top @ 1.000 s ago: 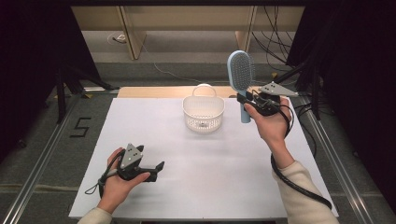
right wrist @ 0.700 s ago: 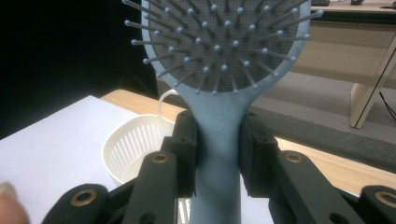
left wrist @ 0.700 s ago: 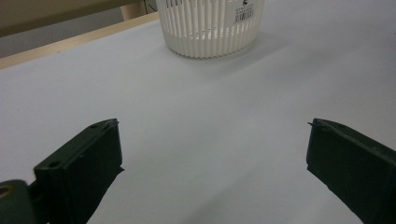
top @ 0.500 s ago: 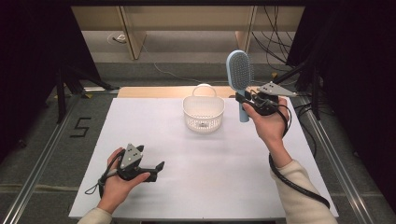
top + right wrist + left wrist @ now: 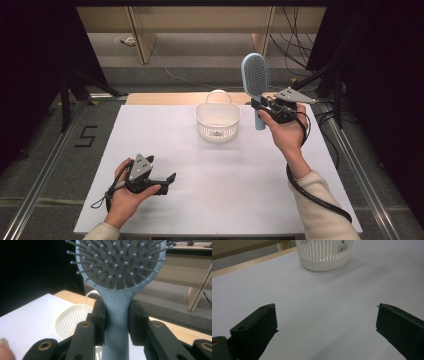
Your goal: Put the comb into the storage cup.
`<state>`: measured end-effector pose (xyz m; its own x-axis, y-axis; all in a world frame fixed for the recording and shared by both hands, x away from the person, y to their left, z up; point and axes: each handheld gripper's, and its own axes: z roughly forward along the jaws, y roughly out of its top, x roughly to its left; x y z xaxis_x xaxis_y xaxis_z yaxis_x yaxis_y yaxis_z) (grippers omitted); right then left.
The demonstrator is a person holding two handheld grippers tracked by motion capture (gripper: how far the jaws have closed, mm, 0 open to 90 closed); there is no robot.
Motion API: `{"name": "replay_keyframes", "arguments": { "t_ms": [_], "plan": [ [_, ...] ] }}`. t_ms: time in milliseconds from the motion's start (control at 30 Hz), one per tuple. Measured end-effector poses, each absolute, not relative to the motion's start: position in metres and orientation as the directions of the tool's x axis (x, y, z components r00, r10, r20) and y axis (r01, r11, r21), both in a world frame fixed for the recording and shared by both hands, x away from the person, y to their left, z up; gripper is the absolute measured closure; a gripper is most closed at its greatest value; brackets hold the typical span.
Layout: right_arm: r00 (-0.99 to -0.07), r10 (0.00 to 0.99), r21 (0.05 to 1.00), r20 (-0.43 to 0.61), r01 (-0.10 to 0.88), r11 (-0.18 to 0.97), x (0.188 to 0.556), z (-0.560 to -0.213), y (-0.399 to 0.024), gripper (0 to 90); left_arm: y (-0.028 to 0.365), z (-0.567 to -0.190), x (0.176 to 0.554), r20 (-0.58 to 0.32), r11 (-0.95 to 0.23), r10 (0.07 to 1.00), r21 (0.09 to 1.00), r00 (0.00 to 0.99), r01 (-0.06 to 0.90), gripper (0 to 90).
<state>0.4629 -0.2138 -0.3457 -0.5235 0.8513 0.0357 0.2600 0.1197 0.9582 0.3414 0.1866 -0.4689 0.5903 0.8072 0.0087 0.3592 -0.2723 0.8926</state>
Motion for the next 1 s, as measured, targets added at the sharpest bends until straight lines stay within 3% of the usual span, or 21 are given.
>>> {"name": "replay_keyframes", "arguments": {
  "t_ms": [1000],
  "plan": [
    [-0.53,0.847,0.96,0.04,0.255,0.114,0.4671,-0.3467,-0.2045,70.9,0.1865,-0.4687,0.3412,0.01,-0.272,0.807,0.893,0.59,0.358,2.9]
  ]
}}
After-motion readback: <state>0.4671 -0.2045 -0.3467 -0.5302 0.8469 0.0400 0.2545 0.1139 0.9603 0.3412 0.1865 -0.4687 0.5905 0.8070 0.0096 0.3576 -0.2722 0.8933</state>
